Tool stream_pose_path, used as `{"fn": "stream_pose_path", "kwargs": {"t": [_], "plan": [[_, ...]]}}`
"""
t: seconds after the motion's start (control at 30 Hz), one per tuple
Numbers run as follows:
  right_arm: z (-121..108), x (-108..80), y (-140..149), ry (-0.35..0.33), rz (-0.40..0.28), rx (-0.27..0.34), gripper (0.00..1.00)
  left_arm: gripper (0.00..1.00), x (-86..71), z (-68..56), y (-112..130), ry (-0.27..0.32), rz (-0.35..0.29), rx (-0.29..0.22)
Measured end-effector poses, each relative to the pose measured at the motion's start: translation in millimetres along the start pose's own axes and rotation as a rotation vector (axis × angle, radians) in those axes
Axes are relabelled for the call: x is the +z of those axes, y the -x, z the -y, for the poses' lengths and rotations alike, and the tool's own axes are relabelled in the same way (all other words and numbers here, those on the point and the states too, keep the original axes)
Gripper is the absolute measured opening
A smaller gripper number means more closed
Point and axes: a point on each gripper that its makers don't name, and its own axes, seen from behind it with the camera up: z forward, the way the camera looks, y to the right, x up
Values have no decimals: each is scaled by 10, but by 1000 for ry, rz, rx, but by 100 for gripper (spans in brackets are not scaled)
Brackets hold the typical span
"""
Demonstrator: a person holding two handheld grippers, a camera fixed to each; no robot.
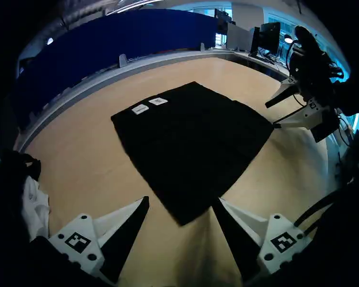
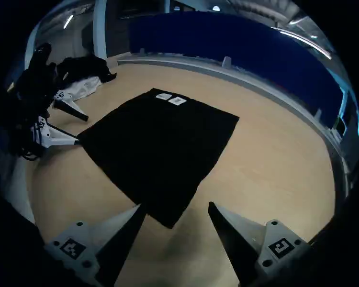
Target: Fold towel
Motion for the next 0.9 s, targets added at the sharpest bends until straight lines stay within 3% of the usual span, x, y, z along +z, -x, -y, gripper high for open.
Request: {"fn": "stream_pose_path", "kwargs": {"t": [0.23, 0.43, 0.53, 0.77, 0.9], "plan": [[41, 17, 157, -15, 35, -9, 93, 96, -11, -19, 111, -6, 38, 1], [96, 32, 261, -27, 51, -1, 70, 89, -24, -41, 109, -3, 43, -23], [113, 28, 266, -34, 50, 9, 63, 86, -28, -46, 110, -4, 46, -26], [108, 13, 272, -36, 50, 8, 53, 71, -28, -99, 106, -4, 50, -25], [113, -2, 278, -41, 51, 0, 40, 62, -27, -129, 100, 0, 52, -19]]}}
